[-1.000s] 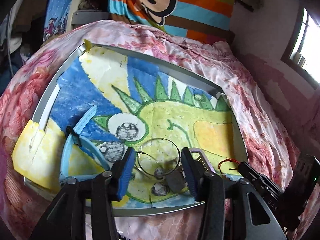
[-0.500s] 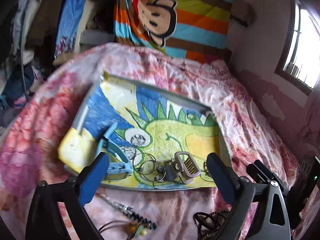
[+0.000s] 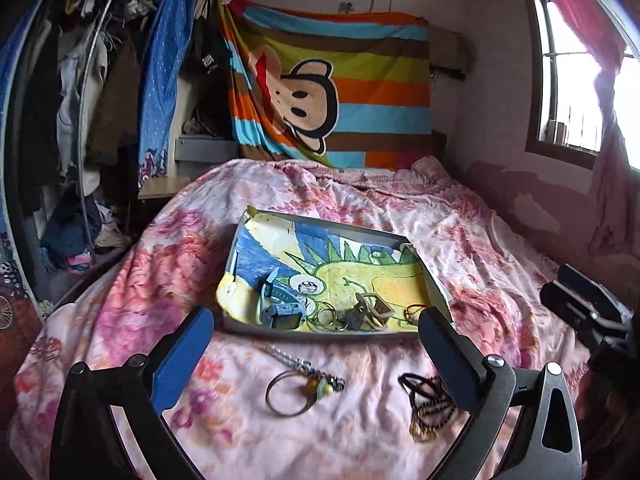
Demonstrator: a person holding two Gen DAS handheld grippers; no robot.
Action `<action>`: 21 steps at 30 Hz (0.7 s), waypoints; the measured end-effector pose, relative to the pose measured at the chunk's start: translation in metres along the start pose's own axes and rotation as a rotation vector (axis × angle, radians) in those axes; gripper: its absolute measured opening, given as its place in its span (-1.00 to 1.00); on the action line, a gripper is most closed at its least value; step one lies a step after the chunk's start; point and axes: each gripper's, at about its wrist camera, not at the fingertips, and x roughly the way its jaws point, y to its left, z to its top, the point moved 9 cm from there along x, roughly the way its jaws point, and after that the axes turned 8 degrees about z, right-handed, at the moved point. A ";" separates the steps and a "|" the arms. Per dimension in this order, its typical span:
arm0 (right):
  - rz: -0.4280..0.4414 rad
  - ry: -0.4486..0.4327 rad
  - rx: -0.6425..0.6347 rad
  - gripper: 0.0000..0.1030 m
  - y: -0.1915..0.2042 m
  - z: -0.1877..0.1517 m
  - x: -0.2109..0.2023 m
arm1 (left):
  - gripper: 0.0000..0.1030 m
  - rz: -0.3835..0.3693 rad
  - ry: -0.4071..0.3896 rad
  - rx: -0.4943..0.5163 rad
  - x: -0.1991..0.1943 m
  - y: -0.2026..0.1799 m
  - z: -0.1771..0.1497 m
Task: Organize jewelry
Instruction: 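Open both tools in the tray and withdraw them, then move the left tool toward the green-pendant keychain while the right tool reaches the black bead bracelet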
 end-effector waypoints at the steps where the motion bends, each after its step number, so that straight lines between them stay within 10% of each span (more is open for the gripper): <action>1: 0.001 0.001 -0.002 0.90 0.004 -0.003 -0.009 | 1.00 -0.001 -0.010 -0.001 -0.008 0.002 -0.002; 11: -0.016 0.114 -0.012 0.92 0.015 -0.062 -0.057 | 1.00 -0.033 -0.008 0.036 -0.044 0.000 -0.043; 21: -0.021 0.279 0.057 0.92 0.002 -0.122 -0.021 | 1.00 0.004 0.100 0.089 -0.026 0.013 -0.099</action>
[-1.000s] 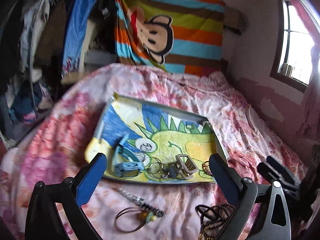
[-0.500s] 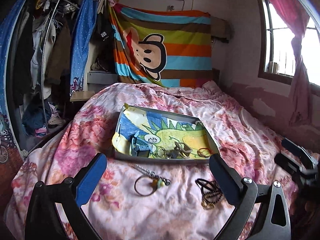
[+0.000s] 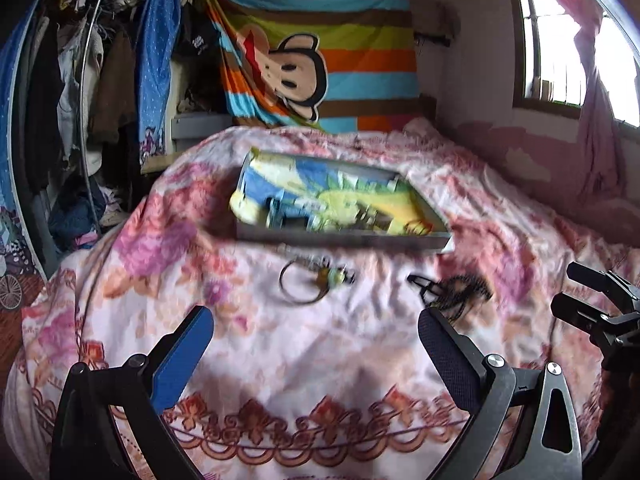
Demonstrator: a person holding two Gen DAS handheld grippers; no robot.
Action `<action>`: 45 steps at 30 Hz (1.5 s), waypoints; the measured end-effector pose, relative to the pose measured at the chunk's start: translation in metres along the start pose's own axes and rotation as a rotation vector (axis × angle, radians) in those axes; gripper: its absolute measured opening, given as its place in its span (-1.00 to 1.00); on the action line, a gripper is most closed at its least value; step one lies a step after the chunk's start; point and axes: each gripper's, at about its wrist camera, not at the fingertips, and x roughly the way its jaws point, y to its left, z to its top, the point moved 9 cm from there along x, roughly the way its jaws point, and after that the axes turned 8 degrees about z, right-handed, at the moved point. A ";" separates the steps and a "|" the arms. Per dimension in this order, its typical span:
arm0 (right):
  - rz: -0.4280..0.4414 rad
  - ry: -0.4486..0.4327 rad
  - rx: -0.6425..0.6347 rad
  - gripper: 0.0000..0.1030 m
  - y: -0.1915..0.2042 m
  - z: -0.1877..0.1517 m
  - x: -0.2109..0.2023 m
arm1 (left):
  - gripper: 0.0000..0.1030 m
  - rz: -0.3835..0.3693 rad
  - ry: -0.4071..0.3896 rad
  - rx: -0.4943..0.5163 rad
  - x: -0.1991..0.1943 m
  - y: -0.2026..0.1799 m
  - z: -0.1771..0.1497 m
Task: Organize jewelry
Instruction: 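Move the left tool toward the green-pendant keychain while the right tool reaches the black bead bracelet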
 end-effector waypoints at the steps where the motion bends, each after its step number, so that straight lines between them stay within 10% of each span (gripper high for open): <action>1: -0.004 0.021 0.006 0.92 -0.002 -0.005 0.006 | 1.00 -0.003 0.015 -0.001 0.003 0.001 -0.003; 33: 0.091 0.230 0.118 0.87 -0.044 -0.001 0.121 | 0.93 -0.045 0.287 -0.169 0.133 0.027 0.005; 45: 0.056 0.220 0.128 0.31 -0.049 -0.010 0.125 | -0.40 -0.099 0.310 -0.144 0.141 0.017 0.000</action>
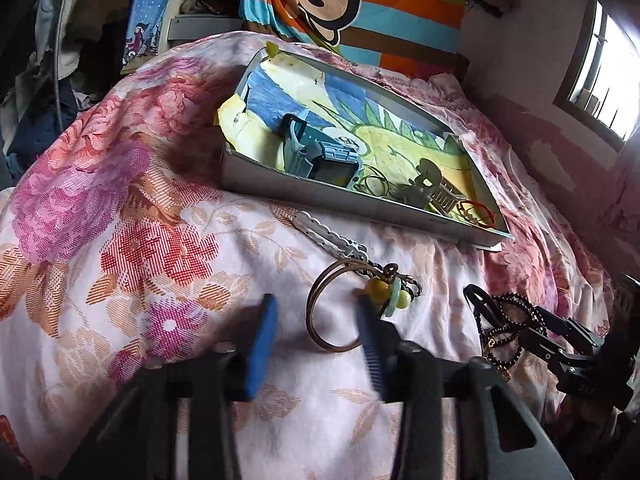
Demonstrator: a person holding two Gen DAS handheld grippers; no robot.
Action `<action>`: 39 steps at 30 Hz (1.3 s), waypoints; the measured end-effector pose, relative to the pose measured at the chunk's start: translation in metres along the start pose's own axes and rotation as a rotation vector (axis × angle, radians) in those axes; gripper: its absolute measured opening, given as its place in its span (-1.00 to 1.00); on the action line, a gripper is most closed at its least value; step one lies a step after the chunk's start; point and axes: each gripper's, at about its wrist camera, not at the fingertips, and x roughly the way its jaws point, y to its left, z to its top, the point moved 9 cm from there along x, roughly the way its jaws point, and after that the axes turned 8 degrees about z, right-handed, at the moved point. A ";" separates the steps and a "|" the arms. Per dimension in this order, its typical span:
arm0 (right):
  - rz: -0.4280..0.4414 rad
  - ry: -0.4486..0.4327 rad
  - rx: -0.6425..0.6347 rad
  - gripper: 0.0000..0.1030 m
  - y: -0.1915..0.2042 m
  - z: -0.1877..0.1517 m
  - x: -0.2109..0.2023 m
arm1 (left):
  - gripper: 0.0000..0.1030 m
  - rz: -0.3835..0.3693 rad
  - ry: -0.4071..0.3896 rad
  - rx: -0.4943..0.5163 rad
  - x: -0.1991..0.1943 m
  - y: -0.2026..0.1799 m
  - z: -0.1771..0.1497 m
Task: Organize jewelry
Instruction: 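Move the left tool toward the green-pendant keychain while the right tool reaches the black bead bracelet, then grasp the green-pendant keychain with the left tool while the right tool grasps the black bead bracelet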
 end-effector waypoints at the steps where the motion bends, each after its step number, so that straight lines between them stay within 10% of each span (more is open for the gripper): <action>1: -0.001 -0.001 -0.003 0.31 0.000 0.000 0.000 | -0.52 -0.001 0.003 0.004 0.001 -0.001 -0.001; 5: -0.012 0.001 -0.026 0.20 0.003 0.000 0.001 | -0.83 -0.004 0.003 0.024 0.000 -0.005 -0.004; 16: -0.026 0.005 -0.042 -0.69 0.004 -0.001 0.001 | -0.93 -0.052 -0.055 0.183 -0.021 -0.042 -0.012; 39: -0.003 -0.335 -0.119 -0.75 0.028 0.053 -0.109 | -0.94 -0.080 -0.104 0.250 -0.050 -0.066 -0.018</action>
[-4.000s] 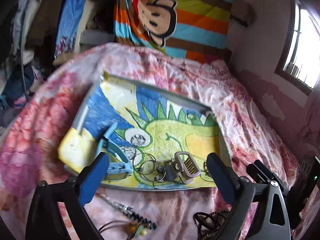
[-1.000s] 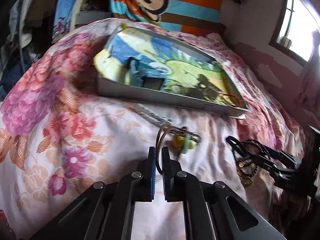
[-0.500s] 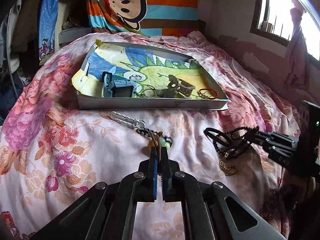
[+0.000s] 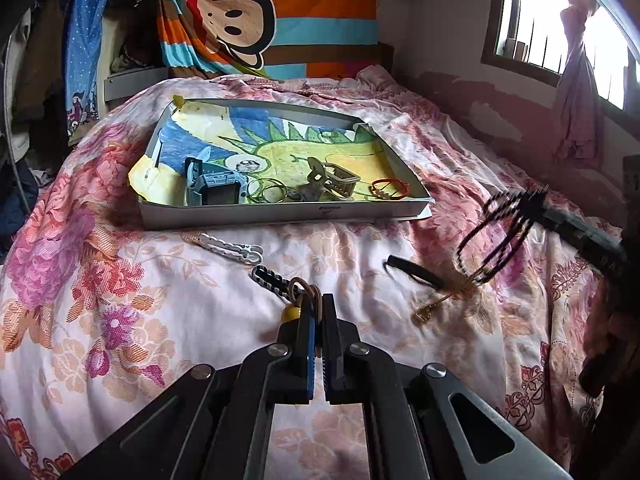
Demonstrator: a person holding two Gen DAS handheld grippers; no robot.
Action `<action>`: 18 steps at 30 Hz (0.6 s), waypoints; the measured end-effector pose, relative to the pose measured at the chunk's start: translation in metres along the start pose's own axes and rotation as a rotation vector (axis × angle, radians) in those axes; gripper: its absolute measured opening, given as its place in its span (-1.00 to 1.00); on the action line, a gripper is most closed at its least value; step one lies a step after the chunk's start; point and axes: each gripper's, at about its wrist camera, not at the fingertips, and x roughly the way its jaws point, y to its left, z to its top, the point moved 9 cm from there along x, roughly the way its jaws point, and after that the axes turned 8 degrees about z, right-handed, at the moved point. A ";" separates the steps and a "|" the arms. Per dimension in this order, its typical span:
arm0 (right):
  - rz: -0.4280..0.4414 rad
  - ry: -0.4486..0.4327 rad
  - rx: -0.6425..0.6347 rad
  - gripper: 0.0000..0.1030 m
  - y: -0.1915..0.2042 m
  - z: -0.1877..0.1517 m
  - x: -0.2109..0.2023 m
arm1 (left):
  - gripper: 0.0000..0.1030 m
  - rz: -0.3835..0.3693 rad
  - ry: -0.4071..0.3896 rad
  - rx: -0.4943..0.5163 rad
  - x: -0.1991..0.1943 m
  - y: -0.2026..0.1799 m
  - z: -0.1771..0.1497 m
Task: Organize jewelry
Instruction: 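Grasp the green-pendant keychain with the left tool while the right tool grasps the black bead bracelet, then carry the keychain with the left tool into the tray while the right tool carries the bracelet there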
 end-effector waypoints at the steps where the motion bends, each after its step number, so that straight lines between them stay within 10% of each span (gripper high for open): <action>1: 0.000 -0.013 -0.002 -0.75 0.001 0.004 -0.004 | -0.94 0.001 0.000 0.002 0.000 -0.001 0.000; 18: 0.075 0.006 -0.006 -0.75 0.019 -0.003 -0.006 | -0.94 -0.008 -0.004 0.008 -0.001 -0.004 -0.001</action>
